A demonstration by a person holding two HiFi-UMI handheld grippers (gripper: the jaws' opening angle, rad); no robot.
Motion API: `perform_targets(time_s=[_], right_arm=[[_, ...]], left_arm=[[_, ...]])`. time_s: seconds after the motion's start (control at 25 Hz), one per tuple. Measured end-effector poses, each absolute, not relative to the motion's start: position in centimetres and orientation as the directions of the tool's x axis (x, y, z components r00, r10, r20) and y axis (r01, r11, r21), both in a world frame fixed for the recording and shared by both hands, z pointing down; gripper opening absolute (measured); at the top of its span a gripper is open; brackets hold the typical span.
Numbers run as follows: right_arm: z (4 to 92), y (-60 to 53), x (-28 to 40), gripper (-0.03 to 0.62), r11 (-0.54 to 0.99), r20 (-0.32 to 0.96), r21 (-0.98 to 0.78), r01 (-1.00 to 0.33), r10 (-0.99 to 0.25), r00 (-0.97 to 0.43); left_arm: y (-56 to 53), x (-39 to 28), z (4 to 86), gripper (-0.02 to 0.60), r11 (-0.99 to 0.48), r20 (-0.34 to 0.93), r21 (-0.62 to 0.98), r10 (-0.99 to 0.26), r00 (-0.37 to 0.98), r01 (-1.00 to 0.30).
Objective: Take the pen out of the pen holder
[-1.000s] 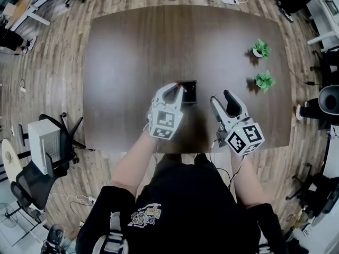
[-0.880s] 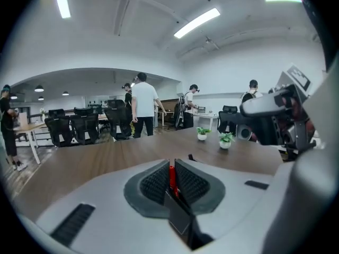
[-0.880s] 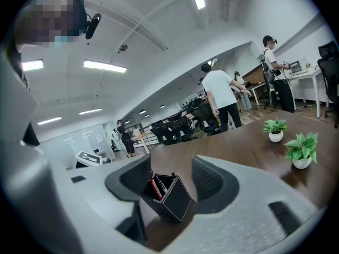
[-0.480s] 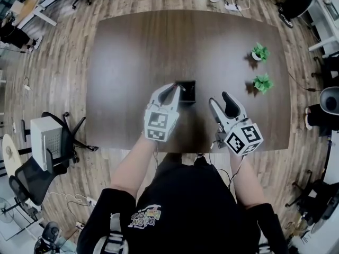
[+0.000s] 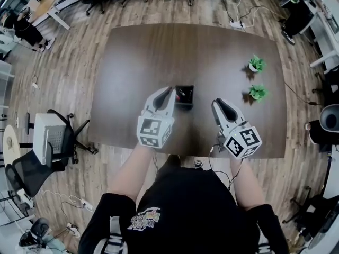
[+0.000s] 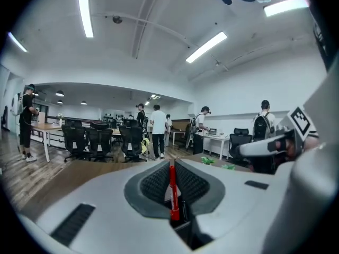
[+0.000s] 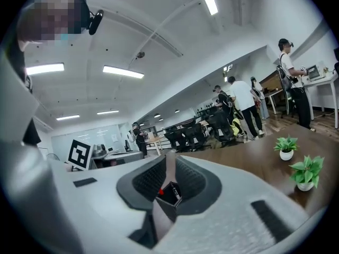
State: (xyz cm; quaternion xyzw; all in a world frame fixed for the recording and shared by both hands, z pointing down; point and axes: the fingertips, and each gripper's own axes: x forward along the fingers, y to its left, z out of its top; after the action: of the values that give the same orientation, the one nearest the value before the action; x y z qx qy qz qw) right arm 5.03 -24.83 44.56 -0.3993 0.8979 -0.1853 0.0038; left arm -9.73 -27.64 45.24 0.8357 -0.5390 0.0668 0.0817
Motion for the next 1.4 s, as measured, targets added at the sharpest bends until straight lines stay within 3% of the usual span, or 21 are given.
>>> perform_targets(time_s=[0.08,0.52,1.0,1.4], right_arm=[[43.8,-24.3,5.3,0.009,0.635,0.127,-0.332,-0.698,-0.703,-0.700],[41.4,-20.3,5.6,0.005,0.776,0.062,-0.299,-0.555,-0.565,-0.823],[41.1,-13.1,-0.7,0.005,0.872,0.067,-0.297,-0.390,-0.388,-0.919],[41.0,-5.7,-7.4,0.006,0.857,0.089,-0.263,-0.443,-0.435,-0.896]], left_arm=[[-26.8,-9.4,44.0,0.026,-0.391,0.184,0.054,-0.900,0.394,-0.919],[-18.5,-8.7,38.8,0.026,-0.238,0.104,-0.003,-0.966,0.236,-0.971],[-7.7,-12.6,37.9,0.026,-0.083,0.084,0.034,-0.993,0.086,-0.996],[0.5,-19.5,38.6,0.026,-0.107,0.078,0.053,-0.991,0.111,-0.993]])
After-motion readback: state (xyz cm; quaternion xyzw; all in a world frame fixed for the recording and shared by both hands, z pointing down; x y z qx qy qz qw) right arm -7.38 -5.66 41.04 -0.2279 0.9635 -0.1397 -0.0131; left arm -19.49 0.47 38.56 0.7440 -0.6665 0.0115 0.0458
